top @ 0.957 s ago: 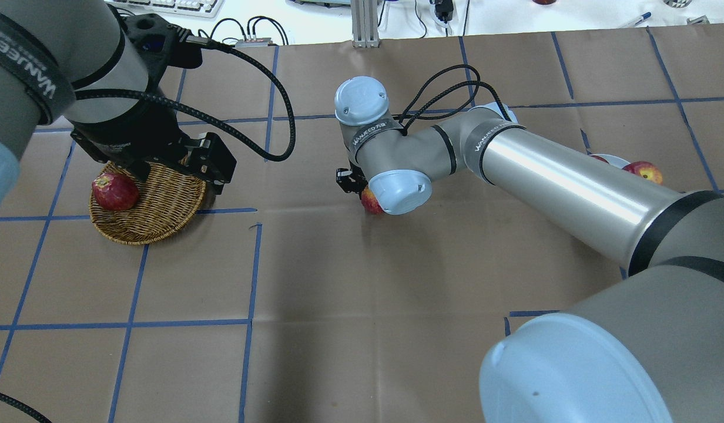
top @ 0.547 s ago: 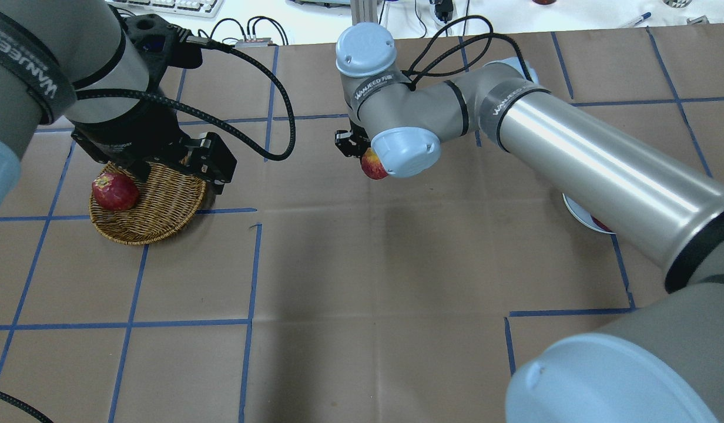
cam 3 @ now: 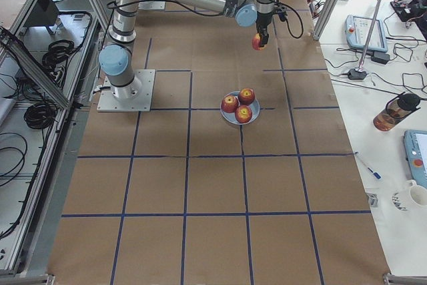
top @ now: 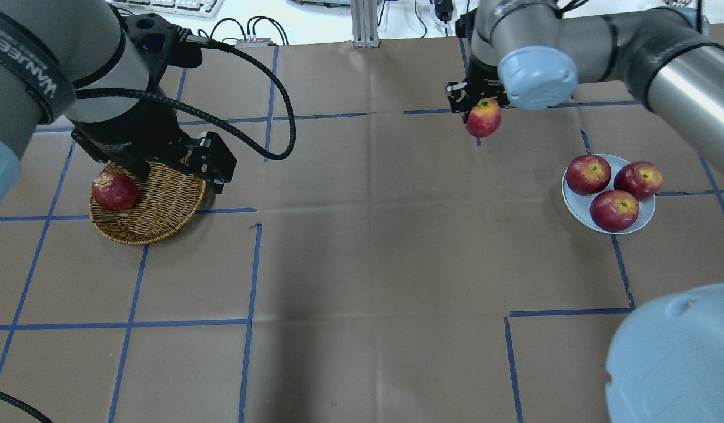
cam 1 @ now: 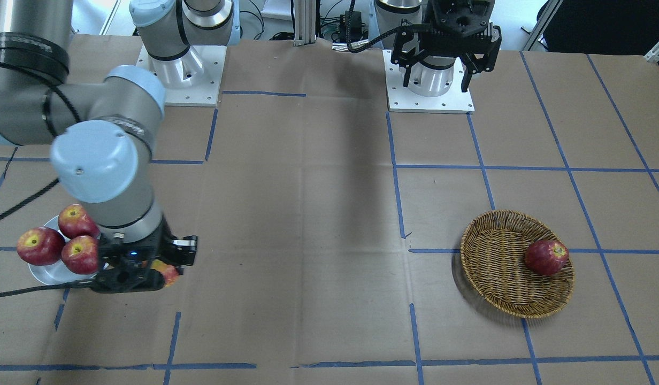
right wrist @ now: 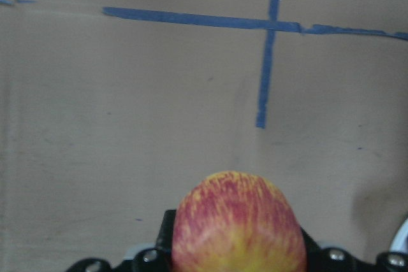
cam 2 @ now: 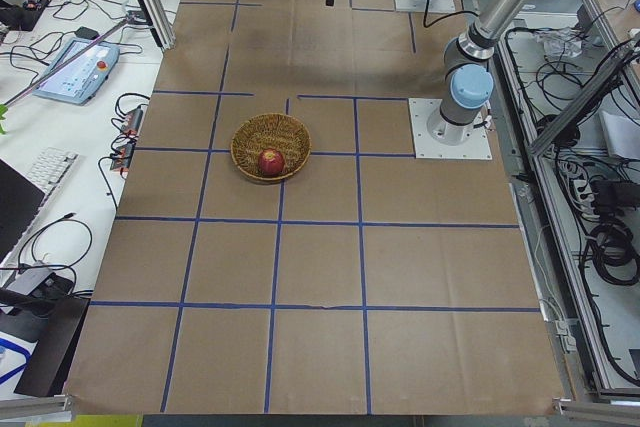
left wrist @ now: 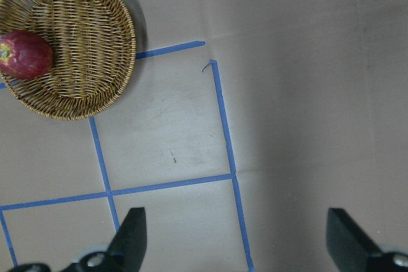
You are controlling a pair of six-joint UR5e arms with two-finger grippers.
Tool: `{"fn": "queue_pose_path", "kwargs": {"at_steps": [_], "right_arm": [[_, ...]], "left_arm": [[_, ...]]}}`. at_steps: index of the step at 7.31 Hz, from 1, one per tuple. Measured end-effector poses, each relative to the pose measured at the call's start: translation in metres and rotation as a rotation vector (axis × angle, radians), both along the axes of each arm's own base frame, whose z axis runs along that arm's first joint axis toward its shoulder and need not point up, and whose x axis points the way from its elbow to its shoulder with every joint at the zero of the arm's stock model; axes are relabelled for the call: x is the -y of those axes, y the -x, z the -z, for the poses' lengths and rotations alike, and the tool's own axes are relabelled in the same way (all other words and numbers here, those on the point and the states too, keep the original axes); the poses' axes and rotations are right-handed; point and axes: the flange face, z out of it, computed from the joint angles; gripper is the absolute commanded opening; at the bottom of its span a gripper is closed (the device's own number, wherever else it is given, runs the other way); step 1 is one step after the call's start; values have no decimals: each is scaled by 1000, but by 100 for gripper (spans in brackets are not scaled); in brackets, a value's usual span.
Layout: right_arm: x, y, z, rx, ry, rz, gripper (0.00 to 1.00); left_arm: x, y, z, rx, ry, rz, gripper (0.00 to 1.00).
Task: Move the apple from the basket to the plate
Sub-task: 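Lift the apple with the right gripper and carry it over the white plate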
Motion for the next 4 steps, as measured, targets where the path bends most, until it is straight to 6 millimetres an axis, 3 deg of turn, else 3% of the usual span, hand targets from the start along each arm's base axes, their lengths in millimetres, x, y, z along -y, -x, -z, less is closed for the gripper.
{"fn": "queue_pose_path", "kwargs": {"at_steps": [2, 4], "right_arm": [[-9, 114, 6, 7, -40, -25, 49], [-31, 203, 22, 58, -71, -59, 50]], "left_arm": [[0, 0, 0, 0, 0, 0, 99], [0, 0, 0, 0, 0, 0, 99]]}}
